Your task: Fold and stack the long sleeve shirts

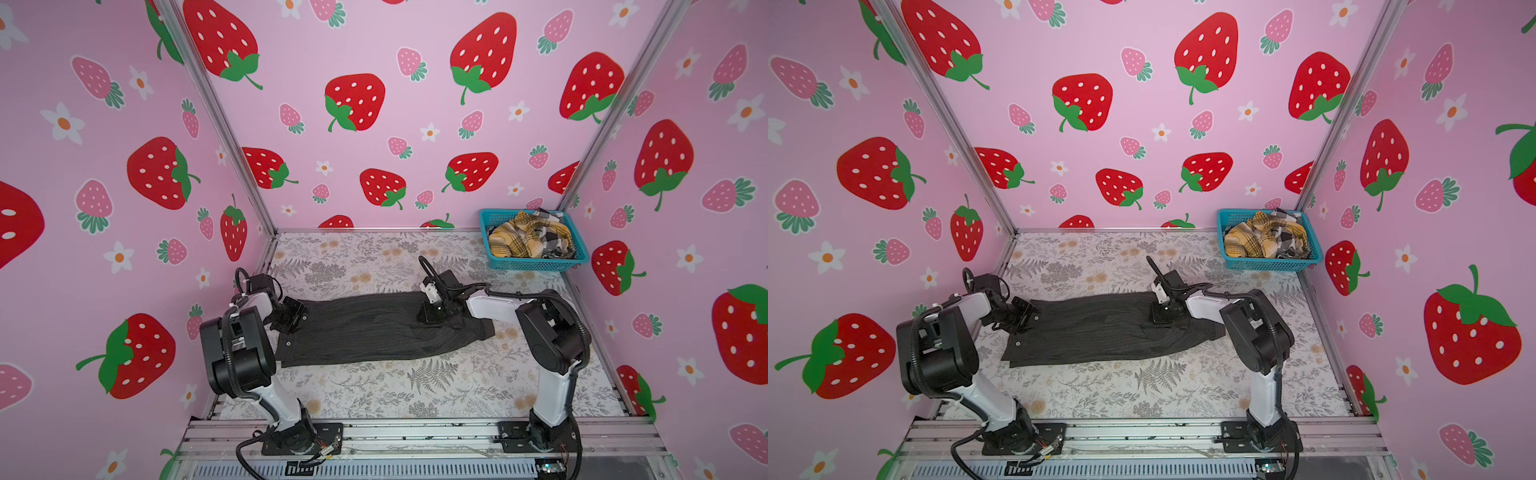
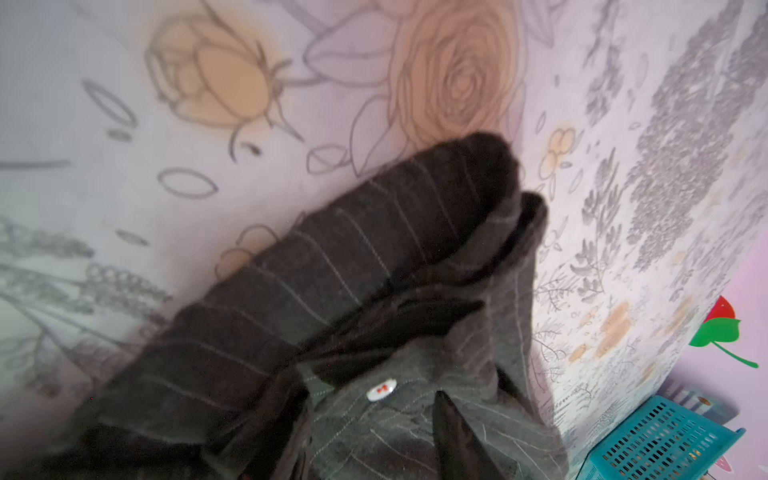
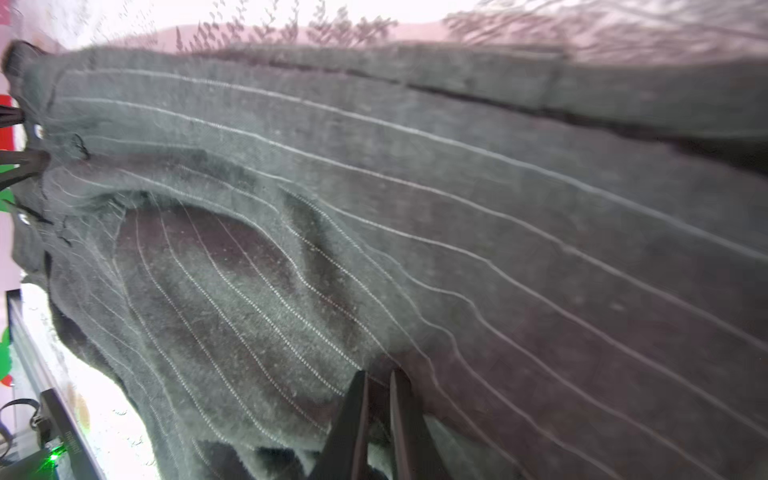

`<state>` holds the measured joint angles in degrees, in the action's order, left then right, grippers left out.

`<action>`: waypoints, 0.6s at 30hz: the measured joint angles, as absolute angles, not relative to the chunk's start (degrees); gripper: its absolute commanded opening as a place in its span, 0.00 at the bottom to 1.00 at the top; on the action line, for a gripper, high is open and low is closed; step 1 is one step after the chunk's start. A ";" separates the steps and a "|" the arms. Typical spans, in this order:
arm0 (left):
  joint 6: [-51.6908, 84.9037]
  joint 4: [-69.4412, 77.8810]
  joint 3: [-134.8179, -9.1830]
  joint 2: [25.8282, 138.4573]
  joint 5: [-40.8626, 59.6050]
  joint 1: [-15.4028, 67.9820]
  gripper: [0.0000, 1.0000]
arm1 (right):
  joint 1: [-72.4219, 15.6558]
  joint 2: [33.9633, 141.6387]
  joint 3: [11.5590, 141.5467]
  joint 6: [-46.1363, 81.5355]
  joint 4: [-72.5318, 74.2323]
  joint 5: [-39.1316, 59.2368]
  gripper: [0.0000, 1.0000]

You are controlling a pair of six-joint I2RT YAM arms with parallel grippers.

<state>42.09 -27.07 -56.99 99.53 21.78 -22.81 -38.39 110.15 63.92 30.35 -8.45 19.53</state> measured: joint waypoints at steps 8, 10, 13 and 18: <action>40.18 -28.56 -57.65 96.95 20.58 -22.87 0.64 | -35.33 109.19 66.28 28.18 -13.89 18.13 0.29; 39.22 -30.72 -58.76 94.54 18.94 -22.37 0.64 | -35.20 107.85 66.28 27.57 -15.97 17.78 0.30; 37.67 -33.26 -63.22 92.23 17.06 -21.30 0.55 | -34.96 104.92 66.30 27.16 -18.46 17.26 0.31; 36.80 -33.67 -65.30 90.06 17.21 -17.91 0.39 | -34.70 98.91 66.30 26.98 -22.11 14.35 0.42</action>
<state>36.80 -33.67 -65.30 90.06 17.21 -17.91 -34.70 98.91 66.30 26.98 -22.11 14.35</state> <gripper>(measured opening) 0.461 0.408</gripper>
